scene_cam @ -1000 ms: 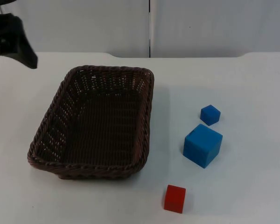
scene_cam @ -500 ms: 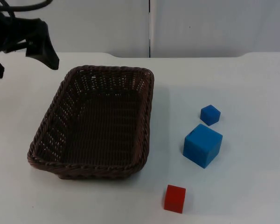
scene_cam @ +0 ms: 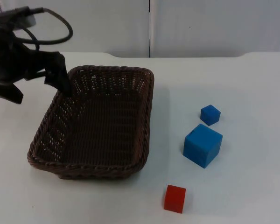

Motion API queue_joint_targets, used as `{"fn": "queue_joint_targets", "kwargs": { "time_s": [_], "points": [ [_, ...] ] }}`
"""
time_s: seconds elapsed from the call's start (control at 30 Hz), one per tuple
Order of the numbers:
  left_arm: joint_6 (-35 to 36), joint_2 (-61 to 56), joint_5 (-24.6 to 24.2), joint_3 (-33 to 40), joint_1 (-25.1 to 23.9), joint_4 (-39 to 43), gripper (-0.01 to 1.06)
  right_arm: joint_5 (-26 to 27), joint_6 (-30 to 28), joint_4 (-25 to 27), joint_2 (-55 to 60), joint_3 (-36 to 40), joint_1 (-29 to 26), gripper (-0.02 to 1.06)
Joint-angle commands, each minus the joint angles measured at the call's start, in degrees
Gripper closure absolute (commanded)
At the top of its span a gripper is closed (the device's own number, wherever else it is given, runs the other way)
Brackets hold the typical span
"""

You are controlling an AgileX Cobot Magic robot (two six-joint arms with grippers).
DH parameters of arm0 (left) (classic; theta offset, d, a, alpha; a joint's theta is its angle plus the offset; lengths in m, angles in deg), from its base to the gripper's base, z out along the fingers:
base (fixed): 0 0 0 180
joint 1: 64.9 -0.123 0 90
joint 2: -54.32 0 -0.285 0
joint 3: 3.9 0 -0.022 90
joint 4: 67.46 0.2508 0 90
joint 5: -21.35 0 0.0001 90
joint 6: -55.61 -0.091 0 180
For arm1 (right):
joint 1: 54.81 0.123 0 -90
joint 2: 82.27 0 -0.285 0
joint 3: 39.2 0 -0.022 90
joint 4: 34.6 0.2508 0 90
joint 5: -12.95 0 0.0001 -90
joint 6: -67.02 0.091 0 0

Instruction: Pick up the basket with the left hand and place the largest block into the basket with the right hand.

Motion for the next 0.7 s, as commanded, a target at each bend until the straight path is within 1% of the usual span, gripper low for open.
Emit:
{"fn": "queue_joint_targets", "kwargs": {
  "time_s": [0.0, 0.4, 0.53, 0.67],
  "points": [
    [-1.0, 1.5, 0.6, -0.6, 0.3, -1.3, 0.02, 0.3, -0.1, 0.2, -0.1, 0.1, -0.4, -0.01],
    [-6.9, 6.6, 1.2, -0.6, 0.3, -6.5, 0.02, 0.3, -0.1, 0.2, -0.1, 0.1, -0.4, -0.01],
    [-7.5, 7.7, 2.3, -0.6, 1.1, -6.1, 0.02, 0.3, -0.1, 0.2, -0.1, 0.1, -0.4, -0.01],
    [-8.3, 8.4, 3.3, -0.6, 3.0, -5.8, 0.02, 0.3, -0.1, 0.2, -0.1, 0.1, -0.4, -0.01]
  ]
}}
